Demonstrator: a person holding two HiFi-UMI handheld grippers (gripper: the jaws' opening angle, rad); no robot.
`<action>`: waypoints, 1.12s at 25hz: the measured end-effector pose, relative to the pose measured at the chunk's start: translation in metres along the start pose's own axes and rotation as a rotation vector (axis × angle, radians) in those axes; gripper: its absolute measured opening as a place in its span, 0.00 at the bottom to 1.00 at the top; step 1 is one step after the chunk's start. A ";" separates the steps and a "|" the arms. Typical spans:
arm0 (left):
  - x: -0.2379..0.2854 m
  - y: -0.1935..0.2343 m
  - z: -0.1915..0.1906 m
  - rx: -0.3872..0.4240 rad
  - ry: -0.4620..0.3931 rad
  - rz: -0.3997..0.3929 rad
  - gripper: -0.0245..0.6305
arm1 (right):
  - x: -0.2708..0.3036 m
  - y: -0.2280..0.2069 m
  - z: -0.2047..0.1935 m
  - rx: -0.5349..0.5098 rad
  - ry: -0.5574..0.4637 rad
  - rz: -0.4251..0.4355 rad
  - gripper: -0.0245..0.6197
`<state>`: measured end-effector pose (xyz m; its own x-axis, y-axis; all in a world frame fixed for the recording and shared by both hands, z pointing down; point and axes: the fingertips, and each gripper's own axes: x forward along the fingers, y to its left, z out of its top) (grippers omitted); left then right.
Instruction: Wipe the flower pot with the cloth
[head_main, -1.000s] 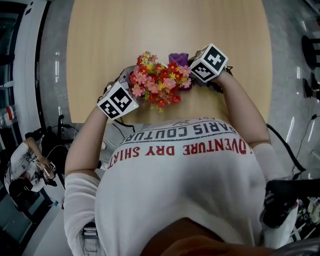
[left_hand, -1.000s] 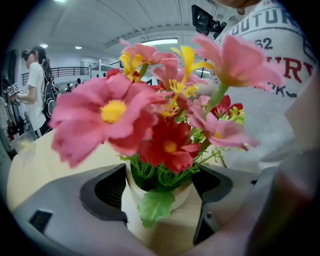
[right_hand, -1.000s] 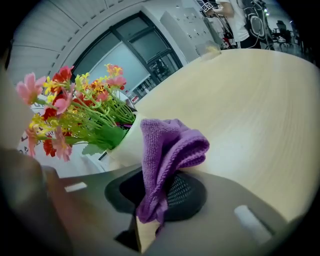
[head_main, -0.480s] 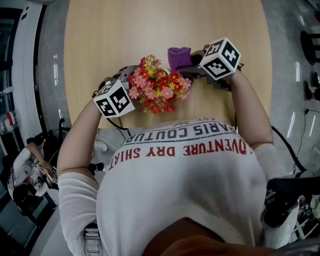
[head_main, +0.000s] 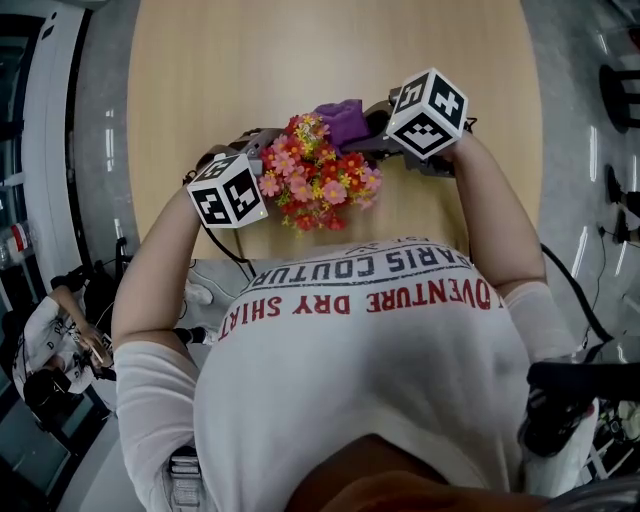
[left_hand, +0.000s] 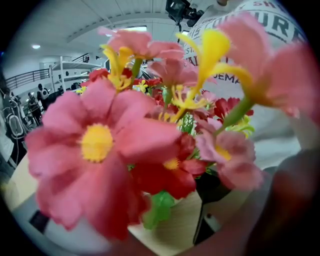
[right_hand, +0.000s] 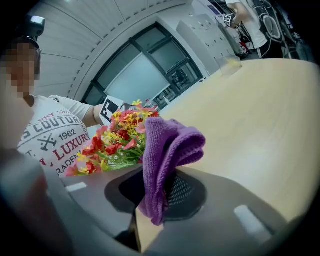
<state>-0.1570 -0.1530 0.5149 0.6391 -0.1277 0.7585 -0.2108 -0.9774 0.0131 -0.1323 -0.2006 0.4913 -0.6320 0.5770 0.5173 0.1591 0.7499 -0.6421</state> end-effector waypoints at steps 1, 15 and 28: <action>0.000 0.000 0.000 0.000 0.000 -0.001 0.66 | 0.002 -0.002 0.000 0.010 0.001 0.008 0.14; -0.006 0.001 0.002 -0.006 -0.022 -0.007 0.66 | 0.014 -0.044 -0.009 0.091 0.038 -0.093 0.14; -0.009 -0.004 -0.006 -0.044 -0.078 0.028 0.66 | 0.009 -0.057 -0.013 0.145 -0.134 -0.341 0.14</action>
<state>-0.1665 -0.1466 0.5123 0.6880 -0.1697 0.7056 -0.2609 -0.9651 0.0222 -0.1370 -0.2338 0.5399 -0.7250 0.2486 0.6424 -0.1795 0.8322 -0.5247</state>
